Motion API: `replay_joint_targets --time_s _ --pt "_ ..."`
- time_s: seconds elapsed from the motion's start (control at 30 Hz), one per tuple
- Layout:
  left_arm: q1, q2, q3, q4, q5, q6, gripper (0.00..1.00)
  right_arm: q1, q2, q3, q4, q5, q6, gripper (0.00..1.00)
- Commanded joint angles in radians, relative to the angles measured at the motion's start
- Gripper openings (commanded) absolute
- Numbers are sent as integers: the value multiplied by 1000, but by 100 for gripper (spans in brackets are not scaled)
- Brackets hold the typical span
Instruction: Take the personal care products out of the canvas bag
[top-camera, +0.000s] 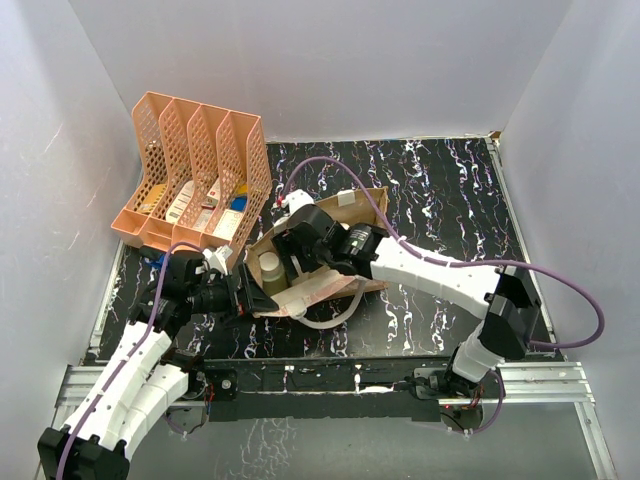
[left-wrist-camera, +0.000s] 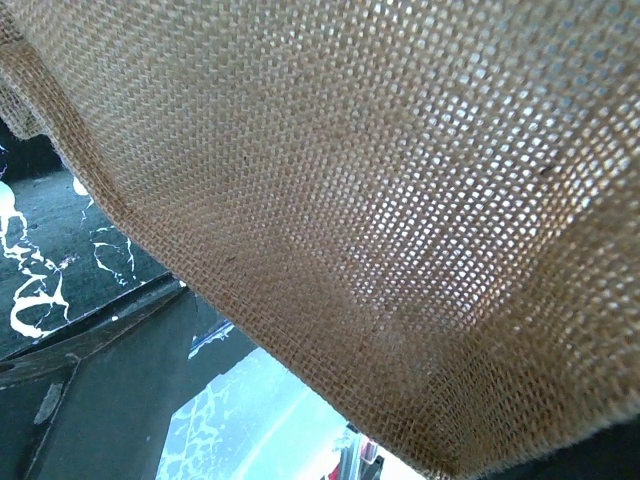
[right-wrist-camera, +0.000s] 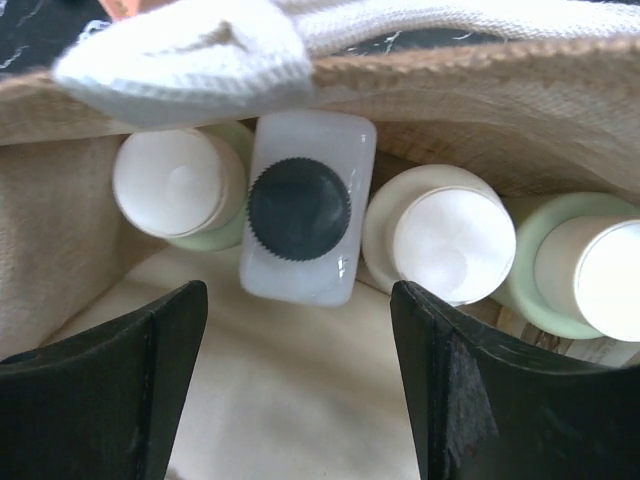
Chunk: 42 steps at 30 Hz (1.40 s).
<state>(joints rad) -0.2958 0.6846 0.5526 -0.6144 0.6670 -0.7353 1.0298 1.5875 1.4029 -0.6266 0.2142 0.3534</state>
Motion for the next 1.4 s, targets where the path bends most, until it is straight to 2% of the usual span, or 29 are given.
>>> replay_joint_targets --time_s 0.0,0.1,0.4,0.67,0.9,0.97,1.1,1.27,1.37 --pt "6 30 21 -55 -44 17 93 7 29 57 9 77 -9 72" --pt "6 35 28 -58 -48 22 93 16 44 63 8 81 -3 63" --pt "5 14 27 -74 -58 15 93 29 103 80 37 116 7 63" --pt "5 17 39 -75 -65 17 93 34 221 137 -1 168 28 52" --pt "6 36 48 -69 -69 23 93 36 269 151 4 175 30 55" --pt "6 46 58 -83 -71 31 93 36 281 165 -5 173 31 49" --pt "6 52 81 -90 -89 38 93 37 270 202 -27 147 53 28" --pt "6 39 75 -84 -107 23 94 38 174 177 54 139 59 9" --pt "6 33 74 -91 -121 21 94 38 111 174 74 152 72 8"
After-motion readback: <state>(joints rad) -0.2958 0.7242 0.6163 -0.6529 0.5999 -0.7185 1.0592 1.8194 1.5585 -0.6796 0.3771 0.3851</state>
